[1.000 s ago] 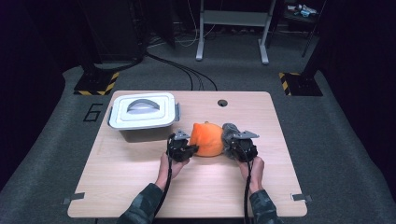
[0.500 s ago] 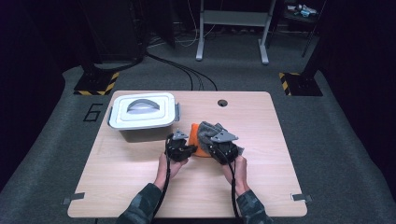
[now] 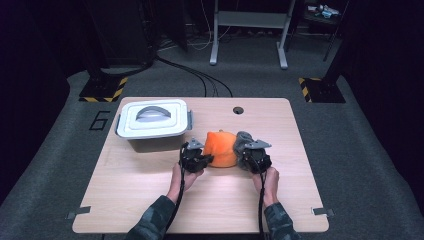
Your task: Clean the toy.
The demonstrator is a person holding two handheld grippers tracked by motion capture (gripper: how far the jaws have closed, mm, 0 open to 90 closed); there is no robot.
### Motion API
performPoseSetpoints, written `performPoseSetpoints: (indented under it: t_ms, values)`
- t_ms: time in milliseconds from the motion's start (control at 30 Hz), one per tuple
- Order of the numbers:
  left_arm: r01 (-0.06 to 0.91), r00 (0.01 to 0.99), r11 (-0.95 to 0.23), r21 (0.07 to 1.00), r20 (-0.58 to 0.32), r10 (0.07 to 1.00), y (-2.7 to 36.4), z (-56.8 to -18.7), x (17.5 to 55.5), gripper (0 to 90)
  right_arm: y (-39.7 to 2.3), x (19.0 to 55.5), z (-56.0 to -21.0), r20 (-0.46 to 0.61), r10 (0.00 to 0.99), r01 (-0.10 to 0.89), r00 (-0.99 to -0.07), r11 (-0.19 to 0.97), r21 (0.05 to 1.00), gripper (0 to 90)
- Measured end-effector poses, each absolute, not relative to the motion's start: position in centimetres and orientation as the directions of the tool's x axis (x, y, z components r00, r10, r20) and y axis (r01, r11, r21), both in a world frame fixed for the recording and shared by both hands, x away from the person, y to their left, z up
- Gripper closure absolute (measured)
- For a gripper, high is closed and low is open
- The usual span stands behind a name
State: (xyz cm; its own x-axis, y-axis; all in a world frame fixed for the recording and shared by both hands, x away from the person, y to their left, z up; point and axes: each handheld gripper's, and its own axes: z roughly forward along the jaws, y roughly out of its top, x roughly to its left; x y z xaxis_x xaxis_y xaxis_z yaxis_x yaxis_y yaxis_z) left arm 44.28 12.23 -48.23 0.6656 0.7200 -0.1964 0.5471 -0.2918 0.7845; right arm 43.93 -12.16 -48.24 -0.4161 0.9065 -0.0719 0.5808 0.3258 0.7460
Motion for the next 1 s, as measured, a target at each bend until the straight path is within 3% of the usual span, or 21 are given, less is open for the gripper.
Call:
performPoseSetpoints:
  t_ms: [167,433,767,1000]
  values:
    - [0.552,0.659,-0.281,0.785,-0.204,0.724,12.5,-48.2,44.4,85.5,-11.9,42.6,-46.9,-0.044,0.891,0.536,-0.452,0.311,0.785,78.3]
    - [0.574,0.643,-0.266,0.774,-0.224,0.733,12.9,-48.5,44.6,85.4,-7.3,40.5,-45.6,-0.094,0.818,0.445,-0.568,0.401,0.801,77.8]
    - [0.561,0.65,-0.267,0.784,-0.217,0.728,12.6,-48.3,44.4,85.5,-9.7,41.6,-46.2,-0.116,0.865,0.489,-0.488,0.381,0.785,78.4]
    - [0.561,0.645,-0.266,0.784,-0.212,0.734,12.6,-48.2,44.4,85.4,-13.0,40.0,-43.4,-0.11,0.905,0.465,-0.411,0.312,0.828,78.4]
